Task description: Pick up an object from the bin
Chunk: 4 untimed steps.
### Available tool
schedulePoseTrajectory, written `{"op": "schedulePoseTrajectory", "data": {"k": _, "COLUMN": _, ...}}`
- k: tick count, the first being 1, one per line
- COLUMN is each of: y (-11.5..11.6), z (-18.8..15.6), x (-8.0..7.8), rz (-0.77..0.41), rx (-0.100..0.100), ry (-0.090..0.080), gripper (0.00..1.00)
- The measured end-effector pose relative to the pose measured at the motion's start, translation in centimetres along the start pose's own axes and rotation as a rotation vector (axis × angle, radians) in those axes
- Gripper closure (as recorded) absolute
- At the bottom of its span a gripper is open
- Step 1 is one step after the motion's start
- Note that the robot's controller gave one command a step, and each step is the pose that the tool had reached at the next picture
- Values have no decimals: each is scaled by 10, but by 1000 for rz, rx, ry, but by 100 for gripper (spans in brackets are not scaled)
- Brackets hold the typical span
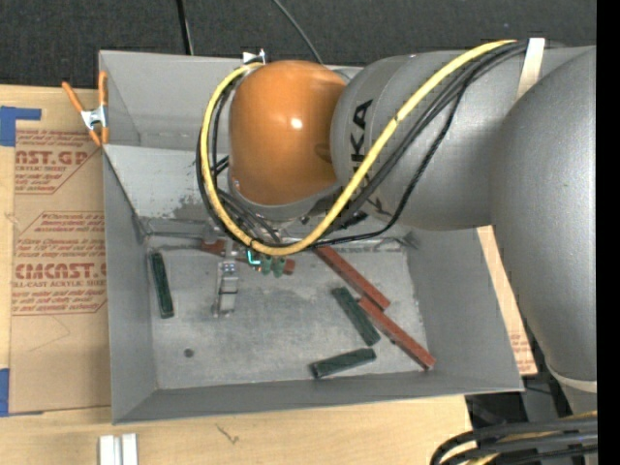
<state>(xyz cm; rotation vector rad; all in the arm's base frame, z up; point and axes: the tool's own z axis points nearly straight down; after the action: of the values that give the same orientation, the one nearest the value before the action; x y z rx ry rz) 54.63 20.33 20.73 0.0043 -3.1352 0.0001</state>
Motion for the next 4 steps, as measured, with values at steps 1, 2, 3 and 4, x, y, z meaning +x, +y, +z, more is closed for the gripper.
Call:
{"op": "schedulePoseTrajectory", "data": {"k": 1, "y": -1, "z": -5, "x": -2, "rz": 2, "rx": -2, "ry": -7, "gripper": 0}}
{"op": "schedulePoseTrajectory", "data": {"k": 2, "y": -62, "z": 76, "x": -28, "rz": -28, "rx": -2, "ry": -13, "gripper": 0}}
{"op": "schedulePoseTrajectory", "data": {"k": 3, "y": -82, "z": 113, "x": -34, "rz": 7, "rx": 0, "ry": -3, "gripper": 0}}
{"op": "schedulePoseTrajectory", "data": {"k": 4, "y": -108, "z": 92, "x": -43, "rz": 193, "rx": -2, "ry": -8, "gripper": 0}}
